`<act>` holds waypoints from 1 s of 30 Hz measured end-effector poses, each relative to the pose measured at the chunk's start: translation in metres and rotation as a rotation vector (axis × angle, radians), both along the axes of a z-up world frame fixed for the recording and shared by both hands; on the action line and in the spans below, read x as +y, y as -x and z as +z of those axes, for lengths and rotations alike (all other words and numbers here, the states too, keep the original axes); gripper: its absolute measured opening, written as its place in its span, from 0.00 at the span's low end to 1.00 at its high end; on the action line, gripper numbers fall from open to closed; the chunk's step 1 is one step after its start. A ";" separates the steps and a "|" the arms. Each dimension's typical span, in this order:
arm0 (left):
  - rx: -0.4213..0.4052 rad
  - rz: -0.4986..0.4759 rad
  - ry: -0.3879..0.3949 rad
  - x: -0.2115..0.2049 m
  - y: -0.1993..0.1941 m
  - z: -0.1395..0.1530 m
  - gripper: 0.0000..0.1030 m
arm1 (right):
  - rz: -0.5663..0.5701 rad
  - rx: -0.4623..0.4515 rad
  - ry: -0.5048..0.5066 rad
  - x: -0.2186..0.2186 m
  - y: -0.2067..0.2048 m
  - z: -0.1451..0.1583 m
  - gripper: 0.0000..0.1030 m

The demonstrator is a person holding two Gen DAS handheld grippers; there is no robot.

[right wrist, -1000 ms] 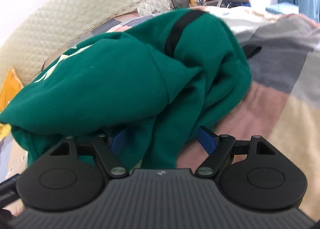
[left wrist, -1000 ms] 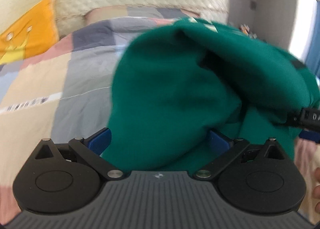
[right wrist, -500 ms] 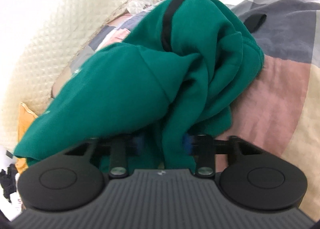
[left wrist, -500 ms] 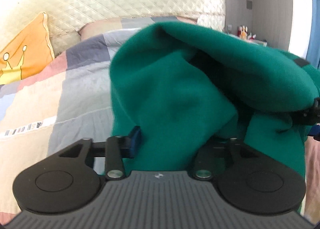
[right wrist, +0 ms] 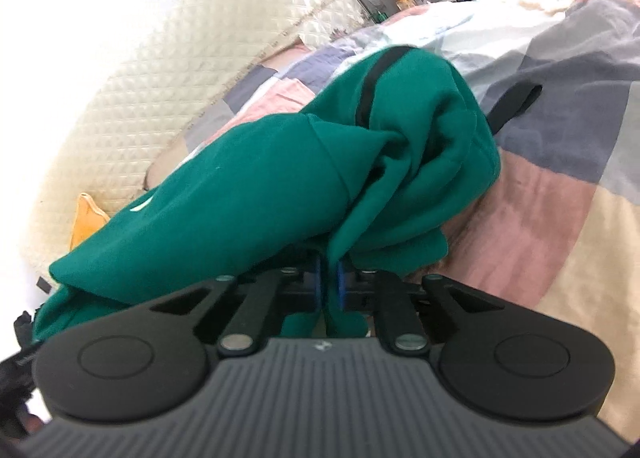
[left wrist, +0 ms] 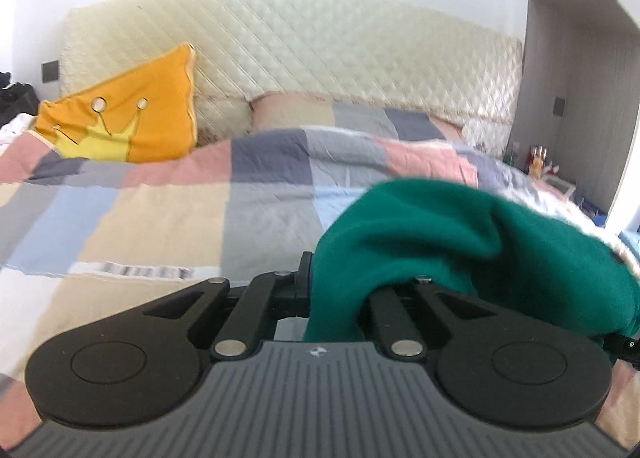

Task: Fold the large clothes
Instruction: 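Lift the hoodie with both grippers and shake it out above the bed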

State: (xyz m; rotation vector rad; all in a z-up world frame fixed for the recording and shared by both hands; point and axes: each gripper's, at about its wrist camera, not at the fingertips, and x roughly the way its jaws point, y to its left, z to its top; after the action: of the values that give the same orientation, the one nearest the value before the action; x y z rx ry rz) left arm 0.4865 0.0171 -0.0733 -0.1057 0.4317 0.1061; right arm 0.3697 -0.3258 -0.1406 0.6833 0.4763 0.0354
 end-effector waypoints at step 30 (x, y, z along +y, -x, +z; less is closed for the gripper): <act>-0.067 0.308 0.258 0.144 0.297 0.050 0.06 | 0.004 -0.081 0.159 0.012 0.091 0.051 0.07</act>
State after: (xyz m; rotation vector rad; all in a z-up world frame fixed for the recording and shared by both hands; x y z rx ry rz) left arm 0.1896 0.1609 -0.0235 -0.4288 0.3584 0.3484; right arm 0.2791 -0.3136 -0.0898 0.5233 0.3977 0.0286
